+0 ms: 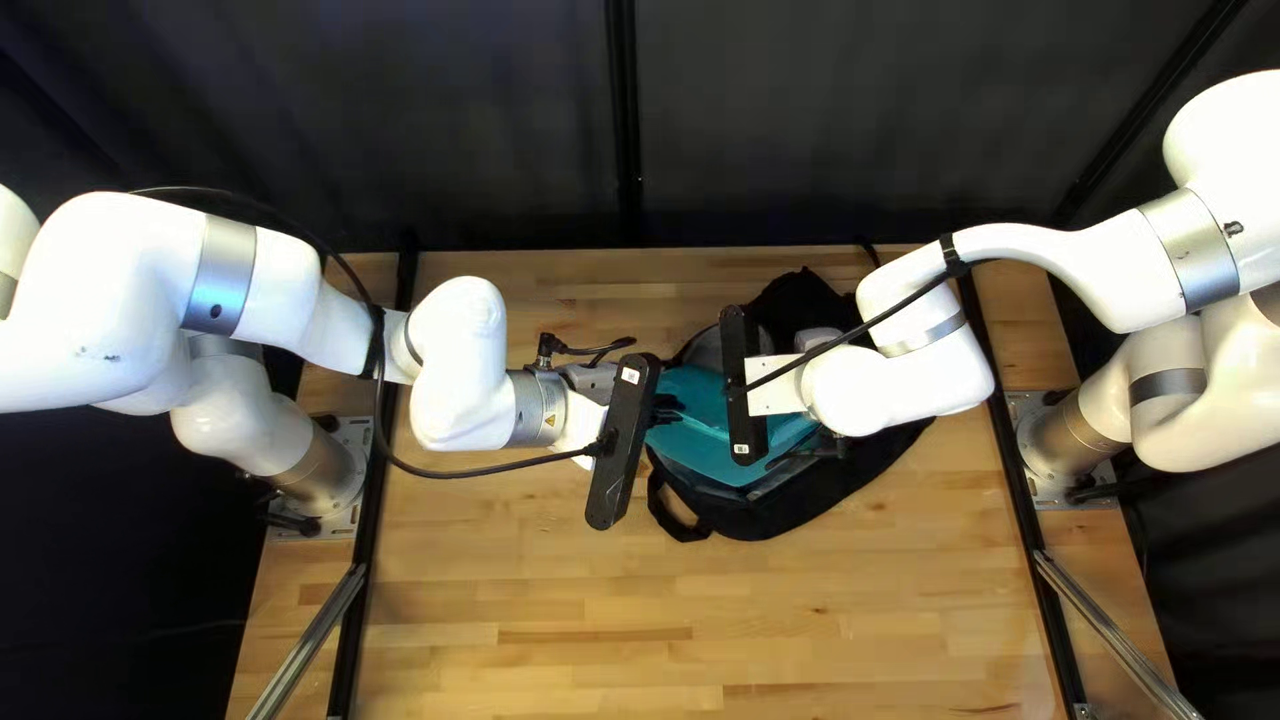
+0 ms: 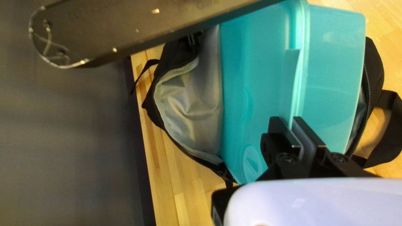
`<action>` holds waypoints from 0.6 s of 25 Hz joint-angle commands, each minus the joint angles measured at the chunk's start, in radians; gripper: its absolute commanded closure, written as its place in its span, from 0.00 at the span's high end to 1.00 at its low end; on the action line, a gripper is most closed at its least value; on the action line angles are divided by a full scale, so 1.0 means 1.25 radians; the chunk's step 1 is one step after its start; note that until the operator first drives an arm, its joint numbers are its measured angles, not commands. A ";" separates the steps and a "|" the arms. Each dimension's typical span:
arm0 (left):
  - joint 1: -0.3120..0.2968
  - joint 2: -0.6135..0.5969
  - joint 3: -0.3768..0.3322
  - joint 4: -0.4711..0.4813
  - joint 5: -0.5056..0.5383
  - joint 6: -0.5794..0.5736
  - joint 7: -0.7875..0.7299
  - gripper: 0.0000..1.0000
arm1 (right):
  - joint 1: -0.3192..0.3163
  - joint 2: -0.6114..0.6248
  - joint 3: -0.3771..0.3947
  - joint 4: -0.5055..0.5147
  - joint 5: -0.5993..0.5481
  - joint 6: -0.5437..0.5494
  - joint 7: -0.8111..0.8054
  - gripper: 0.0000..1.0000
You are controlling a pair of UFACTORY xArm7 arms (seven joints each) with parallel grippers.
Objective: Remove a lunch box from a kids backpack
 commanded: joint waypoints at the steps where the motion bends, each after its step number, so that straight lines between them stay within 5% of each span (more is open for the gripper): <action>1: -0.009 -0.034 0.000 -0.027 -0.064 -0.003 0.058 0.00 | 0.000 -0.011 -0.002 -0.007 0.004 0.004 -0.003 0.00; 8: -0.046 -0.090 0.016 -0.073 -0.195 0.003 0.174 0.00 | -0.001 -0.025 -0.003 -0.019 0.010 0.007 -0.003 0.00; 15: -0.142 -0.156 0.053 -0.124 -0.362 0.050 0.312 0.00 | 0.000 -0.049 -0.005 -0.029 0.018 0.019 -0.010 0.00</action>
